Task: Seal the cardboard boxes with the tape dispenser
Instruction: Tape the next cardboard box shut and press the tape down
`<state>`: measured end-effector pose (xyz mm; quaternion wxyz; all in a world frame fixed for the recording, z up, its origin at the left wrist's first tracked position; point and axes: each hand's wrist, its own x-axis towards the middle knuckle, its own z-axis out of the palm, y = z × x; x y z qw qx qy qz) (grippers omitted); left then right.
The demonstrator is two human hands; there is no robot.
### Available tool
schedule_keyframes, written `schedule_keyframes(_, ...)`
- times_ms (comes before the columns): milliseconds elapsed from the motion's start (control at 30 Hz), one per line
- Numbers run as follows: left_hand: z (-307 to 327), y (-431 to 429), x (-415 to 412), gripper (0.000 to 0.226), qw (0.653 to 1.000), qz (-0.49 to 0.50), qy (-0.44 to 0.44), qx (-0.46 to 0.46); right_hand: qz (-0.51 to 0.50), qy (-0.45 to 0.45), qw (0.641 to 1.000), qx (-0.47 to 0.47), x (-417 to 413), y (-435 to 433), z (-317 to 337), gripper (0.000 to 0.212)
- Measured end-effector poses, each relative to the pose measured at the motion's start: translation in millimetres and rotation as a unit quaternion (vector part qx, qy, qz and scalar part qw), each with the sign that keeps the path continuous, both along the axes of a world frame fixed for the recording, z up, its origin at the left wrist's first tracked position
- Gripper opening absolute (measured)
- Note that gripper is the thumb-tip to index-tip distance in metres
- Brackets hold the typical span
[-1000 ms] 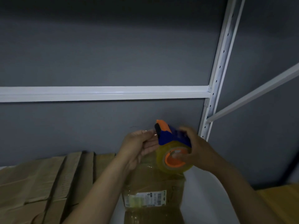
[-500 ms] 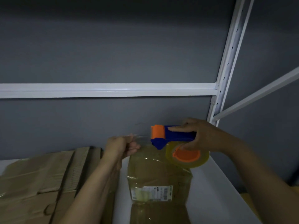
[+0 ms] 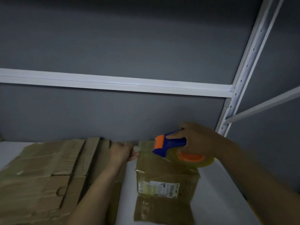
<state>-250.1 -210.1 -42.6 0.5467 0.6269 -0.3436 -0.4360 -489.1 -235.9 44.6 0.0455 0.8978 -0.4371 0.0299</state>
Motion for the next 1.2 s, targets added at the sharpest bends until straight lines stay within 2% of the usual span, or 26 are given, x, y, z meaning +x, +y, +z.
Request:
schedule_keyframes(133,-20,-6,9,0.025,0.999,-0.002,-0.041,0.019,0.013,0.048,0.999,-0.014,14,0,-4,0.061)
schedule_keyframes(467,-61,-3,1,0.044,0.979,-0.092,-0.179,0.034,0.029,0.041,0.999,0.018,29,-2,-9,0.056)
schedule_keyframes(533,-64,-3,4,0.047,0.967,-0.083,-0.239,0.042,0.027,0.042,0.998,0.025,29,-1,-8,0.056)
schedule_keyframes(600,-60,1,6,0.044,0.951,-0.047,-0.304,-0.03,0.025,0.046,0.998,0.021,30,-1,-8,0.058)
schedule_keyframes(633,-54,6,3,0.051,0.956,-0.059,-0.277,-0.078,0.025,0.051,0.998,0.016,31,0,-7,0.058)
schedule_keyframes(667,-47,11,-3,0.063,0.959,-0.119,-0.232,-0.108,0.024,0.054,0.998,0.013,32,1,-7,0.058)
schedule_keyframes(700,-41,14,-8,0.077,0.945,-0.209,-0.218,-0.123,0.022,0.054,0.998,0.013,33,2,-7,0.058)
schedule_keyframes(733,-35,17,-14,0.088,0.91,-0.293,-0.266,-0.123,0.018,0.051,0.998,0.016,34,2,-6,0.056)
schedule_keyframes(767,-35,18,-16,0.097,0.861,-0.346,-0.354,-0.119,0.016,0.045,0.999,0.016,34,3,-6,0.053)
schedule_keyframes(800,-36,17,-16,0.104,0.812,-0.361,-0.443,-0.116,0.016,0.038,0.999,0.012,32,2,-5,0.049)
schedule_keyframes(867,-40,12,-12,0.125,0.732,-0.323,-0.592,-0.101,0.025,0.037,0.999,0.001,27,1,-4,0.043)
schedule_keyframes(933,-44,7,-10,0.138,0.685,-0.287,-0.662,-0.102,0.033,0.047,0.998,0.018,22,0,-1,0.044)
schedule_keyframes(1000,-47,5,-11,0.141,0.67,-0.27,-0.681,-0.122,0.029,0.034,0.998,0.047,16,-2,4,0.045)
schedule_keyframes(1200,-46,1,-5,0.143,0.684,-0.308,-0.649,-0.127,0.011,-0.023,0.997,0.076,-17,-2,19,0.045)
